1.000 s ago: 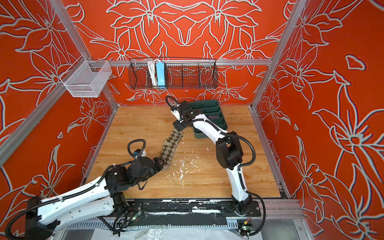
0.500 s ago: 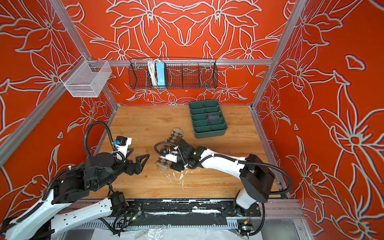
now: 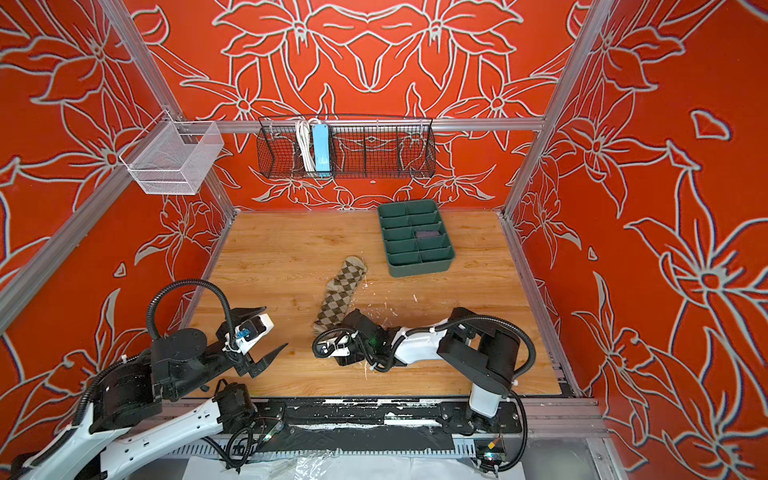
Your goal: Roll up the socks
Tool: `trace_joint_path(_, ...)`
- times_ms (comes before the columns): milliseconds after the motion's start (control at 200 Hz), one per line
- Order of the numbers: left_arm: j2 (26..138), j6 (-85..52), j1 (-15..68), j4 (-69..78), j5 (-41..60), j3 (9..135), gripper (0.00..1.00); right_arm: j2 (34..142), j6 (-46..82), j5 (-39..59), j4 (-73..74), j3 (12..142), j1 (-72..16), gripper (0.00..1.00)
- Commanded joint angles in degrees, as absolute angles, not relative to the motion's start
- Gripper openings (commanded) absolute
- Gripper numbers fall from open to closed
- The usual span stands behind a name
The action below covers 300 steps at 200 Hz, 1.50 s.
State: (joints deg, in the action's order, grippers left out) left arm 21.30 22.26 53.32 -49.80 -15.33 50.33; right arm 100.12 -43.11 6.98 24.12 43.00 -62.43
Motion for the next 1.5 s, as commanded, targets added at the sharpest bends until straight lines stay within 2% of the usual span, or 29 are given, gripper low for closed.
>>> trace_joint_path(0,20.8,27.0,53.5,-48.7,-14.7,49.3,0.92,102.1,-44.2,3.5,30.2,44.0,-62.9,0.61)
trace_joint_path(125,21.3,27.5,53.5,-47.3,-15.8,48.4,0.91,103.8,-42.6,1.7,30.4,44.2,-62.9,0.49)
trace_joint_path(290,20.8,27.5,53.5,-45.4,-14.5,47.7,0.90,105.2,-40.8,0.3,30.8,44.3,-62.9,0.23)
trace_joint_path(515,20.6,29.6,53.5,-46.9,-12.3,48.1,0.90,104.2,-38.2,0.7,26.3,45.4,-62.9,0.06)
trace_joint_path(631,21.4,30.6,53.5,-46.9,-12.2,49.0,0.90,102.0,-33.8,5.5,16.2,48.0,-62.3,0.04)
trace_joint_path(886,27.2,32.9,53.5,-49.1,-7.9,51.7,0.90,102.6,-18.0,25.4,-16.0,60.0,-54.4,0.05)
trace_joint_path(1046,30.4,35.6,53.5,-49.6,-5.6,51.3,0.89,106.3,-12.6,41.7,-22.1,61.9,-48.2,0.05)
trace_joint_path(1341,36.5,35.1,53.9,-48.3,-1.4,48.8,0.84,114.1,-12.8,45.5,-32.1,65.5,-44.2,0.05)
trace_joint_path(1496,41.6,33.9,59.1,-42.1,-5.6,44.0,0.79,114.7,-11.2,47.9,-30.2,64.3,-42.5,0.05)
